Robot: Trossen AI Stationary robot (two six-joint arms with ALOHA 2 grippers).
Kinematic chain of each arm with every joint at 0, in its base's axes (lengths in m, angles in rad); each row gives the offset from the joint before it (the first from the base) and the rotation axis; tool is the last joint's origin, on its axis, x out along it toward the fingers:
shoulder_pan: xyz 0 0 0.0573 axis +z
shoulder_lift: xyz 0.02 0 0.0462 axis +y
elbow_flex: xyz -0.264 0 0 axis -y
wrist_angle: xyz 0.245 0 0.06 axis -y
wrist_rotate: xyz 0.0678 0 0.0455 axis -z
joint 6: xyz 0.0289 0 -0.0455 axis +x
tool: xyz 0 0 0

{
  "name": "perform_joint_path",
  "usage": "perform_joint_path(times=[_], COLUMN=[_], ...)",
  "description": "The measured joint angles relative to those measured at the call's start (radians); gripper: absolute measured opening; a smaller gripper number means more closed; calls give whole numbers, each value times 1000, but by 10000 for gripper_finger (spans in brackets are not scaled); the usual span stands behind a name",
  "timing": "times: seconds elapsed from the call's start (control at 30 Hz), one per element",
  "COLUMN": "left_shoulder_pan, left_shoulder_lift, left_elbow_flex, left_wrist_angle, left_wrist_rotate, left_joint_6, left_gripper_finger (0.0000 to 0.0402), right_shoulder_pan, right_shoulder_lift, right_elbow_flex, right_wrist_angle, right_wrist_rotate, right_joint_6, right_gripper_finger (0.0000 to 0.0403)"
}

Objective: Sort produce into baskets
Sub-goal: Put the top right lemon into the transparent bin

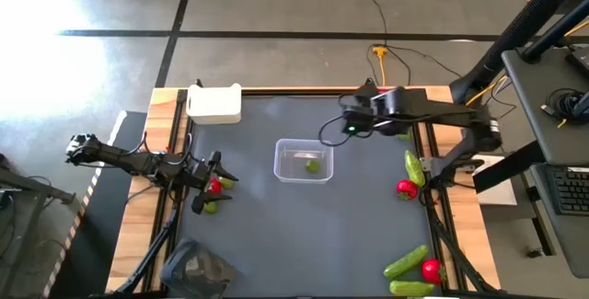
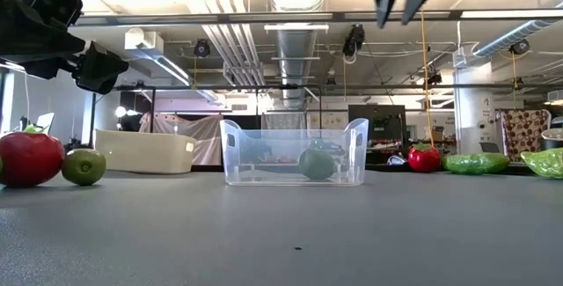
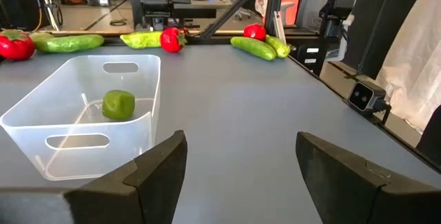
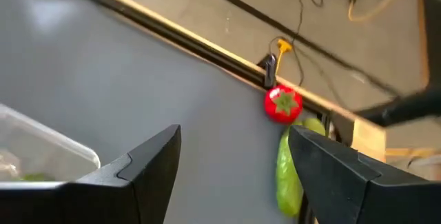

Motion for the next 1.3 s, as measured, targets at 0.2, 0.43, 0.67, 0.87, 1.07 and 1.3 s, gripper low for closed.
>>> perform_joint_path(times=[0.2,0.43,0.67,0.87,1.07,1.3], left_shoulder_pan=[0,0,0,0,0,0], left_shoulder_lift=[0,1,2,2,3,3], left_elbow_flex=[0,0,0,0,0,0], left_wrist_angle=[0,0,0,0,0,0], left_wrist_rotate=[0,0,0,0,0,0], left_joint_6=[0,0,0,0,0,0], left_gripper_finger=[255,255,255,255,255,255], right_shoulder_pan=[-83,-214,-362,-536,-705,-861], right_shoulder_lift=[-120,-193,-179,-167,-167,-148], right_elbow_flex=[-176,-396,-555,-639,-696,-763], right_wrist_angle=[-1,8,142,334,479,682], right_wrist_rotate=[-6,-7,-56,-181,-238,-308], right_joint_6=[269,727,951,994,886,790], right_gripper_finger=[247,248,254,252,260,293])
